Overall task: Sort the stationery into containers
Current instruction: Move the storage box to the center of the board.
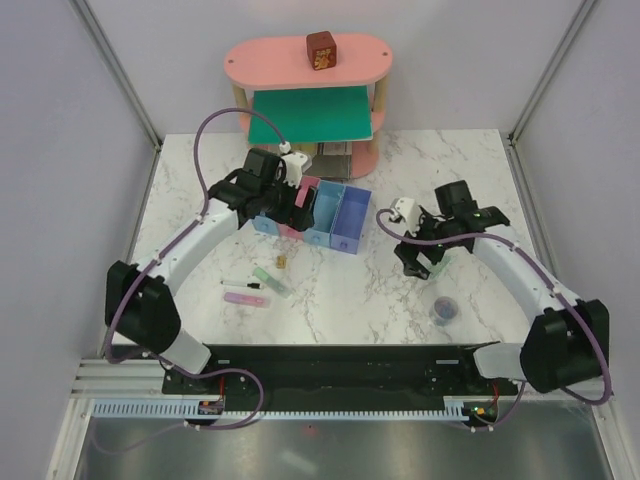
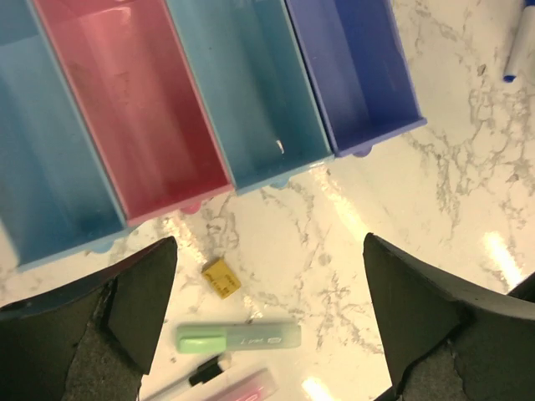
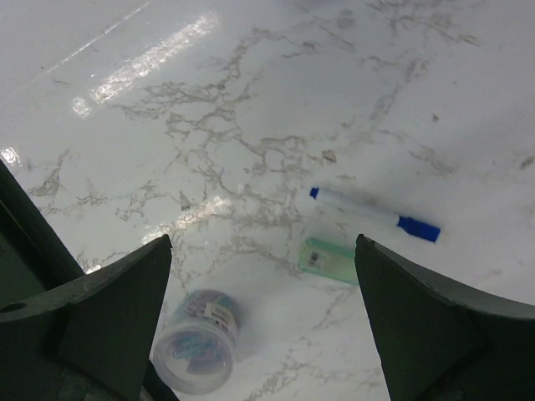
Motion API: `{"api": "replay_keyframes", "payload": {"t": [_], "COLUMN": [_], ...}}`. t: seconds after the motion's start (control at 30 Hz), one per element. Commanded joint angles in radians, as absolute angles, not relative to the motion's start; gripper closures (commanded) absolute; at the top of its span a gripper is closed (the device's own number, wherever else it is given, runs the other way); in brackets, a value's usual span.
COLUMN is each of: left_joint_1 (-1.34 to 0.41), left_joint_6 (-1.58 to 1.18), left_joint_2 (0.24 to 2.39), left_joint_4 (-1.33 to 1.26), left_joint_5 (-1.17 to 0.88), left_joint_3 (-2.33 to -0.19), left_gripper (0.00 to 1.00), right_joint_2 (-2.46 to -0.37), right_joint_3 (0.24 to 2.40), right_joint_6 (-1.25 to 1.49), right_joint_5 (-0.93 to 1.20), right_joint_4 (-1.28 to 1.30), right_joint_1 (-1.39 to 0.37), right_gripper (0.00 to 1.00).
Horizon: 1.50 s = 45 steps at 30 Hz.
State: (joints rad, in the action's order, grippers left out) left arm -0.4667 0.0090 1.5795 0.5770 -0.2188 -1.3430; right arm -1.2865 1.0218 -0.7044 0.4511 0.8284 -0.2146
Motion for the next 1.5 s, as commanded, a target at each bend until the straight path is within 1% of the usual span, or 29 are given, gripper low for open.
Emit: {"api": "replay_keyframes", "payload": {"t": [0.0,0.13,0.37,0.47,0.7,1.0,1.47], "left_joint_1": [-0.462,-0.445,-0.393,-0.37,-0.319,-0.278,-0.258], "left_joint_6": [0.153,0.192,0.244,0.261,0.265,0.271,0.29], "left_joint_2": [1.456,1.385,1.309,1.293,1.299,1.296,1.305], "left_joint_4": [0.618,0.62,0.623,0.624,0.618,0.598,0.546], "left_joint_5": [-0.094,-0.026,0.028,0.026,0.011,0.005,-0.054], "left_joint_3": [-1.287,-1.208,-1.105,-1.072,-1.048,-1.029,-0.954], "left_gripper": [0.0,0.0,0.0,0.0,0.0,0.0,0.0], "right_joint_2": [-1.414,-1.579,-1.696,-1.738,-1.801,-1.853,-1.852], "right_joint_3": [1.086,1.198,1.273,1.285,1.299,1.296,1.302], "right_joint_6": [-0.695,-0.677,-0.695,-0.672,-0.623,-0.583,-0.583], "right_joint_5": [0.462,0.517,0.557,0.557,0.539,0.394,0.296], "right_joint_4": [0.736,0.722,0.726,0.686,0.609,0.45,0.405], "right_joint_1": [-0.305,-0.362,-0.544,-0.58,-0.589,-0.591,-0.54], "right_gripper": [0.02,0.02,0.02,0.02,0.02,0.02,0.02]}}
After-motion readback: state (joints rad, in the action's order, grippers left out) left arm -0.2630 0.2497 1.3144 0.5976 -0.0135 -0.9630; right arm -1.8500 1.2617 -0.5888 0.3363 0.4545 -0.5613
